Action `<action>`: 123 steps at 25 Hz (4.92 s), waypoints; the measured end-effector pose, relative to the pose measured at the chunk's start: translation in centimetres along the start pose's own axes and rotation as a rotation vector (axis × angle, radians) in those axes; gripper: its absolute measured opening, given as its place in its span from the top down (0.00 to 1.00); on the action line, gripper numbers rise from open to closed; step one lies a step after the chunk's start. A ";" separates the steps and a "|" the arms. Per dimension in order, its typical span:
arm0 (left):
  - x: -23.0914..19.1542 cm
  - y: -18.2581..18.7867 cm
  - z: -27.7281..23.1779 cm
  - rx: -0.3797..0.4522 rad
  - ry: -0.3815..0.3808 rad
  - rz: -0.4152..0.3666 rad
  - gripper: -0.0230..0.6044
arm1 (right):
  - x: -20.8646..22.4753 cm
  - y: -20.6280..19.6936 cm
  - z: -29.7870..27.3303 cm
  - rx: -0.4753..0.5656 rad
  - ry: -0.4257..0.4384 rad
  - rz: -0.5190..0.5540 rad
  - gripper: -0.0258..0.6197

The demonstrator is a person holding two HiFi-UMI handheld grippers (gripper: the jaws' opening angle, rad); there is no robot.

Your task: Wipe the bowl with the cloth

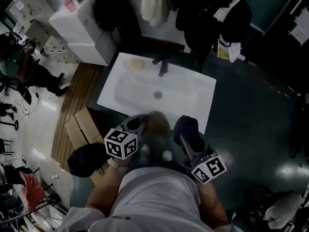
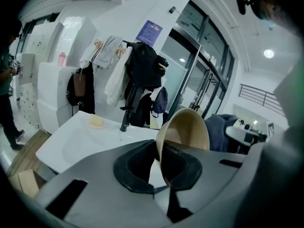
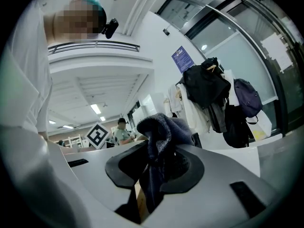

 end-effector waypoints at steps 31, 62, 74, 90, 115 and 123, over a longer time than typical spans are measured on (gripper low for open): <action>-0.6 1.4 -2.4 -0.078 -0.077 -0.050 0.93 | -4.7 -0.3 -8.3 -0.310 -0.089 0.123 0.83; 2.0 -0.9 -2.9 -0.104 -0.087 -0.123 0.90 | -3.5 -3.2 -8.6 -0.299 -0.213 -0.181 0.83; 2.2 -1.1 -2.7 -0.090 -0.058 -0.123 0.90 | -3.8 -4.1 -8.9 -0.459 -0.155 0.084 0.83; 1.0 0.7 -2.5 -0.100 -0.040 -0.097 0.88 | -5.6 -4.3 -11.7 -0.761 0.125 0.988 0.83; 0.7 2.3 -2.2 -0.042 -0.005 -0.087 0.89 | -6.7 -4.1 -13.6 -0.861 0.242 1.181 0.83; 0.0 1.9 -2.5 -0.030 -0.018 -0.065 0.89 | -7.2 -4.3 -12.9 -0.818 0.351 0.624 0.83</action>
Point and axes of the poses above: the fingertips, and each gripper's own axes: z backward along the fingers, x to its right, y out of its top, the point moved 7 cm from there along z, backward along the fingers, and after that the axes turned 14 degrees about z, right-handed, at the moved point
